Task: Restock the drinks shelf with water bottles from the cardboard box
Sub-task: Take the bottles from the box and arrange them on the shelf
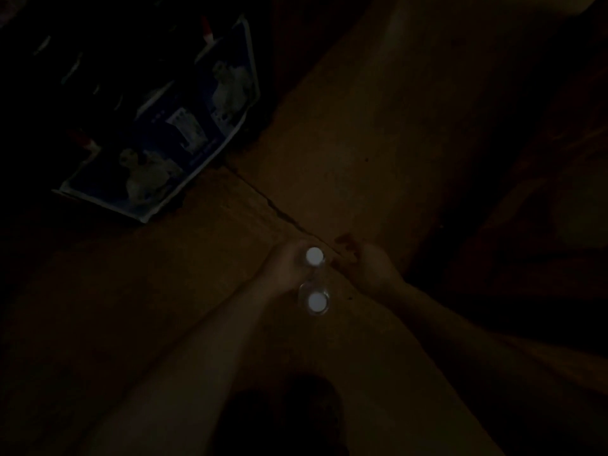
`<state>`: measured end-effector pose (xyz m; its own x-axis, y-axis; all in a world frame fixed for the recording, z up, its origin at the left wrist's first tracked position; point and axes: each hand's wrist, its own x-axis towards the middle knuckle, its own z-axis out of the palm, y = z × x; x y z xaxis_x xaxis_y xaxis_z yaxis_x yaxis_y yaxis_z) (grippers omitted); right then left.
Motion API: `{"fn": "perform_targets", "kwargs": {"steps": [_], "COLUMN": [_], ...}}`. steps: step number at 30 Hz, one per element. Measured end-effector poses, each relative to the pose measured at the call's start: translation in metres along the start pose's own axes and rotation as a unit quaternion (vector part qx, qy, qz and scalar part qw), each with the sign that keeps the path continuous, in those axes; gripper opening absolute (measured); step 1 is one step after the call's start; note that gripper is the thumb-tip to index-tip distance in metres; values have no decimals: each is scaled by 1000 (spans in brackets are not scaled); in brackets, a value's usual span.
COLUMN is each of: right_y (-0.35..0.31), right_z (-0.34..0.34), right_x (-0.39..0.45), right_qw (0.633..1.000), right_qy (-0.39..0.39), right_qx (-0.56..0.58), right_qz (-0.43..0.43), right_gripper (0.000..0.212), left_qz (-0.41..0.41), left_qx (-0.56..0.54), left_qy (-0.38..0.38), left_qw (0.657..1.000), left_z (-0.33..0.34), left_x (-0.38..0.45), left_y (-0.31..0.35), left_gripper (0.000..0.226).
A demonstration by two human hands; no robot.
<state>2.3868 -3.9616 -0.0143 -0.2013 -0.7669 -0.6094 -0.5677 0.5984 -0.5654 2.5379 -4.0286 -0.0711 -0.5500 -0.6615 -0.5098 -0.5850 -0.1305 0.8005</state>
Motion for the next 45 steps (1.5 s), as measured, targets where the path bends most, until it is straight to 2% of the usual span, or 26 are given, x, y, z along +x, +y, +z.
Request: {"fn": "perform_targets", "kwargs": {"steps": [5, 8, 10, 14, 20, 27, 32, 34, 37, 41, 45], "right_y": [-3, -18, -38, -92, -206, -350, -422, -441, -469, -516, -558], "right_z": [-3, -14, -23, -49, -110, -199, -248, -261, -274, -278, -271], "right_x": [3, -11, -25, -59, -120, -199, -251, -272, -296, -325, -342], "right_qw": [1000, 998, 996, 996, 994, 979, 971, 967, 960, 944, 930], "right_qy": [3, 0, -5, -4, 3, -53, -83, -102, -117, -129, -102], "right_qx": [-21, -70, -85, -82, -54, -45, -12, 5, 23, 17, 13], "right_qz": [3, -4, -18, -46, -98, -190, -224, -232, -254, -304, -352], "right_gripper": [44, 53, 56, 62, 81, 80, 81, 80, 92, 81, 77], "left_qz": [-9, -12, -2, 37, 72, 110, 141, 149, 149, 142, 153], "left_qx": [-83, -91, -75, -47, -50, -71, -50, -44, -47, -74, -121], "left_qy": [45, 95, 98, 96, 121, 86, 89, 95, 100, 100, 129], "left_qw": [995, 991, 992, 994, 989, 988, 985, 983, 983, 982, 972], "left_z": [-13, -47, -75, -130, -226, -332, -392, -411, -436, -459, -482], "left_x": [-2, -11, -25, -62, -147, -254, -328, -357, -397, -446, -488], "left_y": [-1, 13, 36, 97, 213, 371, 473, 501, 534, 558, 563], "left_gripper": [35, 34, 38, 41, 27, 31, 30, 32, 30, 27, 40]}}
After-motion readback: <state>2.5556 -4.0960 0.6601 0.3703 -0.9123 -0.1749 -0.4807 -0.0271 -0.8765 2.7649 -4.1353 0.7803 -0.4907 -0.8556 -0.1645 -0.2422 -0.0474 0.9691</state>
